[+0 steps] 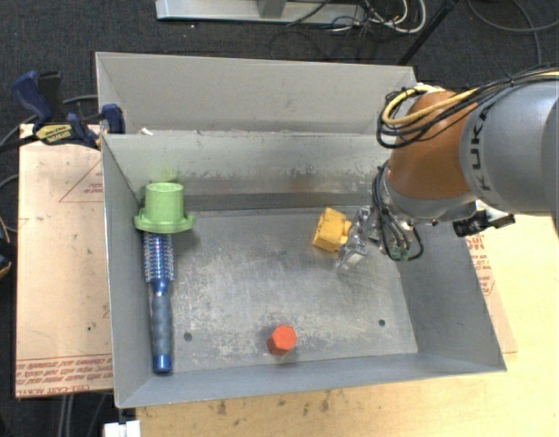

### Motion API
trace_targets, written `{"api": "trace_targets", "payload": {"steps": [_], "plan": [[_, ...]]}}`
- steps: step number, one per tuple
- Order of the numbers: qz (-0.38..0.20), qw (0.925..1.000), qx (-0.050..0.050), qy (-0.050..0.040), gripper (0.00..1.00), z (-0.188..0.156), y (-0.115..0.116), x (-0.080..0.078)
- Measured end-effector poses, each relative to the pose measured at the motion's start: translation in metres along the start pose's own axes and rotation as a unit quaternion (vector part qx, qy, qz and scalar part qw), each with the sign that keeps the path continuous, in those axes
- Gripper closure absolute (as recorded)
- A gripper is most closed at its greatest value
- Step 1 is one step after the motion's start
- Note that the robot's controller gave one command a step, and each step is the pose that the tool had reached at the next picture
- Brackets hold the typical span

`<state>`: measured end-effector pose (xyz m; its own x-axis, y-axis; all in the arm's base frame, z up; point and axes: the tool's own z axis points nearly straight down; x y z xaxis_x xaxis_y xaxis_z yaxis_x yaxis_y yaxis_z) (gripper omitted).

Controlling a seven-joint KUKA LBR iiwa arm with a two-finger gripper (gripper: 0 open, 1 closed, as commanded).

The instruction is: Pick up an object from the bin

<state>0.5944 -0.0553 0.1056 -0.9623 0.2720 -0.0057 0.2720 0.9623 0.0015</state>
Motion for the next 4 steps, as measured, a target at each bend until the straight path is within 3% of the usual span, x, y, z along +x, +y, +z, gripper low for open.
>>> {"api": "trace_targets", "payload": {"steps": [1,2,3,4], "plan": [[-0.064,0.9980,0.000,-0.0028,1.00,-0.094,0.007,-0.003],[-0.063,0.9980,0.000,0.0013,0.00,-0.090,0.007,-0.001],[-0.199,0.9801,-0.001,-0.0013,0.00,0.009,0.038,-0.020],[-0.221,0.9752,0.002,0.0006,0.00,0.021,-0.047,-0.048]]}}
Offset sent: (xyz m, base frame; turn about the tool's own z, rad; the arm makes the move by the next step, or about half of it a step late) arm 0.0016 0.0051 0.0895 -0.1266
